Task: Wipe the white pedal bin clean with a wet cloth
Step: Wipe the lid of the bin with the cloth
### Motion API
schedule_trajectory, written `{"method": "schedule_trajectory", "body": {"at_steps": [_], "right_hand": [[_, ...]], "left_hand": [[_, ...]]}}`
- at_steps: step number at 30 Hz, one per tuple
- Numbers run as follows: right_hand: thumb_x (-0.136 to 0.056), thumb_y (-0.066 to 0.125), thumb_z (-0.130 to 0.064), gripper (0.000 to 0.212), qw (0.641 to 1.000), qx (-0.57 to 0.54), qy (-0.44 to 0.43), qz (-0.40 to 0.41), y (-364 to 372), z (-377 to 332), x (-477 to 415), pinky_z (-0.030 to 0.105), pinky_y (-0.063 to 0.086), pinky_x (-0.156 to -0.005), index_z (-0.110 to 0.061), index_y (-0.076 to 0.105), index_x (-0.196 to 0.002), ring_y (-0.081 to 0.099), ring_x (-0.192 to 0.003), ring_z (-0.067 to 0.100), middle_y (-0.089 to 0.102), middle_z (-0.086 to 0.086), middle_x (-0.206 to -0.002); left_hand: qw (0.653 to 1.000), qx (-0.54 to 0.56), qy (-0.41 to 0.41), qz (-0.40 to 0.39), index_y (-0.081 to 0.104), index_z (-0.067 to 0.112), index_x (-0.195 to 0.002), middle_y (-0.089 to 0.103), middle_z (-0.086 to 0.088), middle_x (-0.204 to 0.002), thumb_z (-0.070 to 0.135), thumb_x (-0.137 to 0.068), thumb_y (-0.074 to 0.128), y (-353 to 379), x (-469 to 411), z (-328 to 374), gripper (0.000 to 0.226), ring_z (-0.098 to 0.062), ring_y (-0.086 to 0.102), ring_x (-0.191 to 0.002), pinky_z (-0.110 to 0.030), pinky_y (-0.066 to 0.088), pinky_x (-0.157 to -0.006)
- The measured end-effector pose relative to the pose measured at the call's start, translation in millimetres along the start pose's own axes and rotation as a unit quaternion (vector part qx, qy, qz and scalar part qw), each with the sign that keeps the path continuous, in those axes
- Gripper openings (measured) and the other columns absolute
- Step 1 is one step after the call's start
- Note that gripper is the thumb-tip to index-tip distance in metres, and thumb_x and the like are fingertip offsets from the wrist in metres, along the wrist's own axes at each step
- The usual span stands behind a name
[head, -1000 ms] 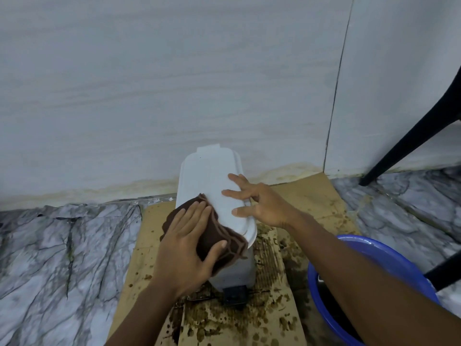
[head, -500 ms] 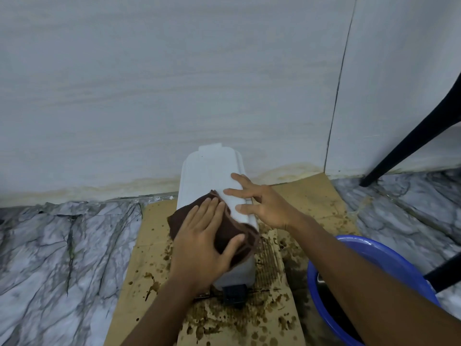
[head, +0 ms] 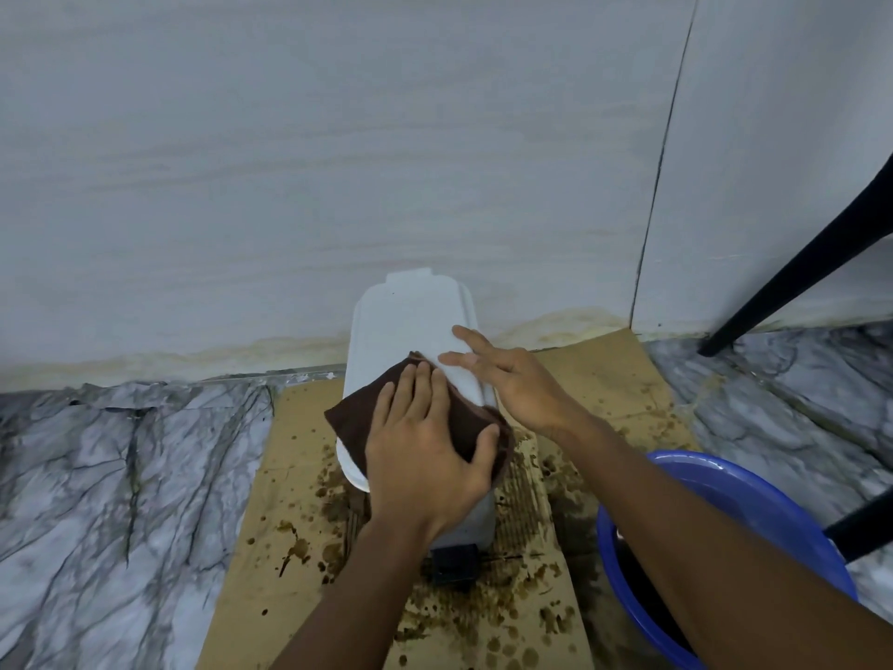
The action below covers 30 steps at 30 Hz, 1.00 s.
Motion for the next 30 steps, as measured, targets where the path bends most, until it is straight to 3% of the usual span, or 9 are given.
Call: {"method": "schedule_trajectory", "body": {"at_steps": [4,8,12,16,21,26,30], "right_hand": [[-0.105,0.051,-0.02,0.03,0.999,0.028,-0.023,-0.016,2,2,2,0.041,0.021,-0.126,-0.025,0.068,-0.129,0.019,-0.149,-0.004,0.033,-0.022,-0.158],[-0.102,0.056,-0.016,0.031,0.999,0.026,-0.02,-0.019,3,3,3,0.041,0.019,-0.126,-0.029,0.068,-0.127,0.021,-0.149,-0.002,0.034,-0.024,-0.157],[-0.102,0.056,-0.016,0.03,1.0,0.005,-0.024,-0.017,5,5,4,0.04,0.02,-0.126,-0.031,0.068,-0.126,0.02,-0.149,-0.002,0.033,-0.027,-0.155],[-0.102,0.055,-0.013,0.031,1.0,0.011,-0.015,0.005,4,6,3,0.04,0.02,-0.126,-0.028,0.069,-0.126,0.021,-0.149,-0.003,0.034,-0.024,-0.157],[-0.103,0.053,-0.014,0.034,0.999,0.042,-0.021,-0.011,1,3,5,0.04,0.018,-0.126,-0.024,0.064,-0.134,0.018,-0.15,-0.003,0.031,-0.022,-0.159],[-0.103,0.055,-0.014,0.031,1.0,0.019,-0.017,-0.011,4,3,6,0.042,0.019,-0.126,-0.025,0.067,-0.13,0.02,-0.15,-0.001,0.032,-0.021,-0.159],[-0.102,0.055,-0.011,0.03,1.0,-0.01,-0.017,0.009,9,6,5,0.042,0.021,-0.126,-0.021,0.068,-0.128,0.022,-0.149,0.0,0.033,-0.02,-0.159]], "left_hand": [[0.999,0.014,0.034,-0.013,0.049,0.007,-0.151,0.045,-0.01,-0.158,0.066,-0.093,0.045,-4,-4,0,0.082,-0.021,0.036,-0.151,-0.042,0.024,-0.127],[0.991,0.069,0.111,0.01,0.056,0.011,-0.146,0.051,-0.006,-0.154,0.056,-0.095,0.056,-18,19,-44,0.068,-0.02,0.043,-0.147,-0.05,0.036,-0.121],[0.991,0.106,0.074,0.027,0.058,0.011,-0.145,0.051,-0.004,-0.154,0.057,-0.09,0.061,-25,29,-76,0.072,-0.019,0.041,-0.148,-0.051,0.036,-0.121],[0.998,0.021,0.063,0.023,0.062,0.002,-0.139,0.058,-0.014,-0.147,0.065,-0.085,0.058,-16,11,-38,0.083,-0.027,0.05,-0.141,-0.046,0.033,-0.121],[0.998,0.013,0.063,0.017,0.065,0.005,-0.136,0.063,-0.012,-0.142,0.057,-0.085,0.063,-8,-3,-1,0.073,-0.024,0.053,-0.139,-0.04,0.038,-0.119],[0.987,0.082,0.137,0.012,0.064,0.011,-0.139,0.057,-0.003,-0.147,0.052,-0.09,0.065,-21,15,-48,0.064,-0.017,0.05,-0.142,-0.042,0.039,-0.12],[0.99,0.088,0.106,0.041,0.067,0.008,-0.134,0.06,-0.004,-0.143,0.052,-0.085,0.067,-27,21,-68,0.066,-0.021,0.054,-0.138,-0.045,0.043,-0.116]]}}
Point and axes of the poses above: each hand's wrist, its own x-axis away from the middle knuckle, its own y-axis out of the palm, z = x × y, the point moved 3 cm from there along -x, towards the middle knuckle
